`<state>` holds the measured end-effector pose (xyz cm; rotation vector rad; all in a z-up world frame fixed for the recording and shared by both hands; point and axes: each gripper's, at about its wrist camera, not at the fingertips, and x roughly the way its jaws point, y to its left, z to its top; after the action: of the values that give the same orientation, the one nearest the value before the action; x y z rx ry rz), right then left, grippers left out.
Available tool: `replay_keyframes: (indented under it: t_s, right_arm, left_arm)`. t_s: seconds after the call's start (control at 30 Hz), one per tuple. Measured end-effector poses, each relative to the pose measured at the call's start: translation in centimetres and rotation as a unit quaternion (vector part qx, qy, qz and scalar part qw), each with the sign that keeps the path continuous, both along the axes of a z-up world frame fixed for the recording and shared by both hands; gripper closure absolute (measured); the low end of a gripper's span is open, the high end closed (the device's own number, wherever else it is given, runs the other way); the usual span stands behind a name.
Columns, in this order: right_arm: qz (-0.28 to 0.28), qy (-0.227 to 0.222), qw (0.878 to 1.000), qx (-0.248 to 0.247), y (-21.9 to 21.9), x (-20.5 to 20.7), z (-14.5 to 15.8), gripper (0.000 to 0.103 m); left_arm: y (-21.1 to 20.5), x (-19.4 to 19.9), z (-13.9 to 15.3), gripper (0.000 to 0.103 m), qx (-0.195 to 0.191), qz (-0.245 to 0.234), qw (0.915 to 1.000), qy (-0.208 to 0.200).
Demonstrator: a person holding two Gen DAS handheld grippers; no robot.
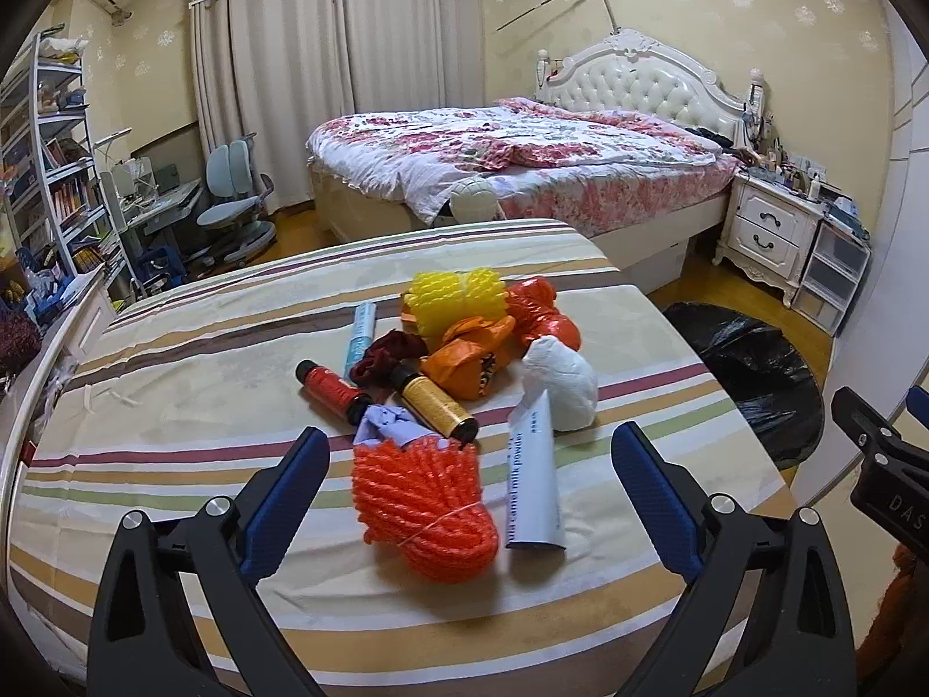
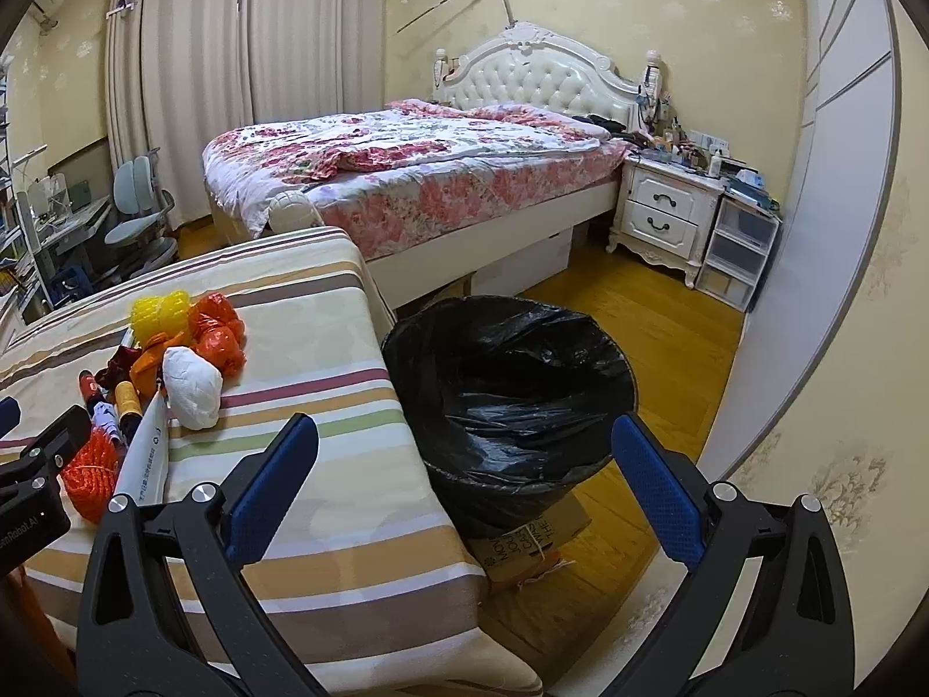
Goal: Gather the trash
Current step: 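Close the left gripper on the orange mesh net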
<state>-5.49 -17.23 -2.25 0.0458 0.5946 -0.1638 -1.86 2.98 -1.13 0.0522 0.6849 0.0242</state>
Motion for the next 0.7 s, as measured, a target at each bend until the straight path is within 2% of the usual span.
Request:
replay_keyframes:
  t_s: [0.1, 0.23, 0.3, 0.43, 0.7]
  right_arm:
    - [0.008, 0.003, 1.000, 0.002, 0.7, 0.1, 0.0, 0.006]
    - [0.024, 0.019, 0.999, 0.010, 1.8, 0.7, -0.3, 0.020]
    - [0.032, 0.026, 0.999, 0.014, 2.3, 1.0, -0.5, 0.020]
    - [0.040, 0.038, 0.998, 0.014, 3.1, 1.9, -0.9, 0.020]
    - [0.043, 0.055, 0.997, 0.015, 3.7, 3.3, -1.8, 0.020]
  left_arm:
    - [1.5, -0.1, -0.4, 0.008, -0.001, 0.011, 0.9999, 0.008]
    - [3.3, 0.0, -1.1, 0.008, -0.004, 0.026, 0.9994, 0.021]
    - [4.0, 0.4, -1.4, 0.009, -0.006, 0.032, 0.9991, 0.027]
    - [4.4, 1.0, -2.1, 0.020, -0.006, 0.032, 0.9986, 0.042]
    - [4.0, 1.5, -2.8, 0.020, -0.017, 0.011, 0.9983, 0.054]
